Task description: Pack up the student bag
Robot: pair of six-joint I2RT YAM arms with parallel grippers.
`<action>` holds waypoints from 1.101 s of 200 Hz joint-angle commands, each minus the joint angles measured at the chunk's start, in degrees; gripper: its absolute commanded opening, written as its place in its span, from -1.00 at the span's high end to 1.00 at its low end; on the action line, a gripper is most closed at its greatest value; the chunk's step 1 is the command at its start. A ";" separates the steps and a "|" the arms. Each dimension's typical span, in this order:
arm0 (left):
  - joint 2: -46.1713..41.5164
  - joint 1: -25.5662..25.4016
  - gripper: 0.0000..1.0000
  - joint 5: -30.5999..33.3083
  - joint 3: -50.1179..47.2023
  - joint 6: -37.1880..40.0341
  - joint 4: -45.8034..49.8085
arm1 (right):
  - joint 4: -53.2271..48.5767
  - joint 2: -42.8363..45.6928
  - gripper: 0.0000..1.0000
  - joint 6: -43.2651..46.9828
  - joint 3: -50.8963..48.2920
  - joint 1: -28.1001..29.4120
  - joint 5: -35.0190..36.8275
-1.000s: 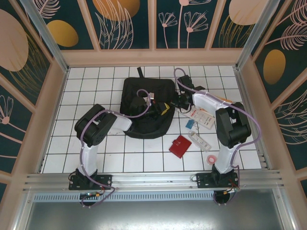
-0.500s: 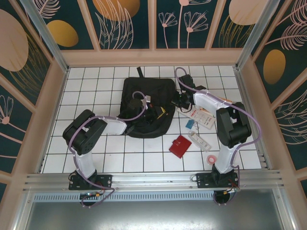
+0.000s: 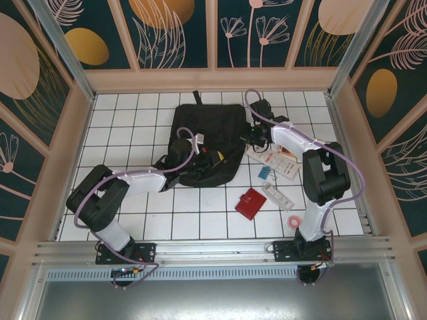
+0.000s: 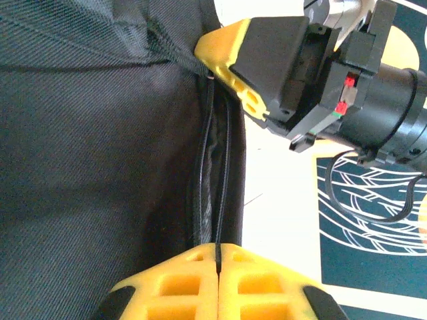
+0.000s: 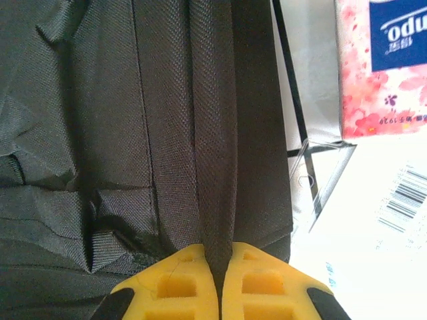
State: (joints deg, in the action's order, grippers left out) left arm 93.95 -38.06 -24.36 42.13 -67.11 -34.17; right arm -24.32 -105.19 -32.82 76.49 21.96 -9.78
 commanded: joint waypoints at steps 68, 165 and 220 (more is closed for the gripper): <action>-11.57 0.08 1.00 5.46 -5.05 10.23 14.01 | -4.27 -7.84 1.00 8.43 13.16 -2.18 6.71; -12.74 0.01 1.00 8.01 -4.56 10.64 13.73 | -7.01 -5.62 -0.23 6.89 17.00 0.93 10.33; -11.25 -0.24 1.00 5.63 -5.56 7.95 7.67 | -2.21 -1.44 -0.59 3.78 6.04 0.55 3.77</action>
State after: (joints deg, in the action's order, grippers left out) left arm 81.71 -37.95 -16.56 37.28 -57.56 -21.56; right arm -30.37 -106.17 -27.55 85.27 22.37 -1.56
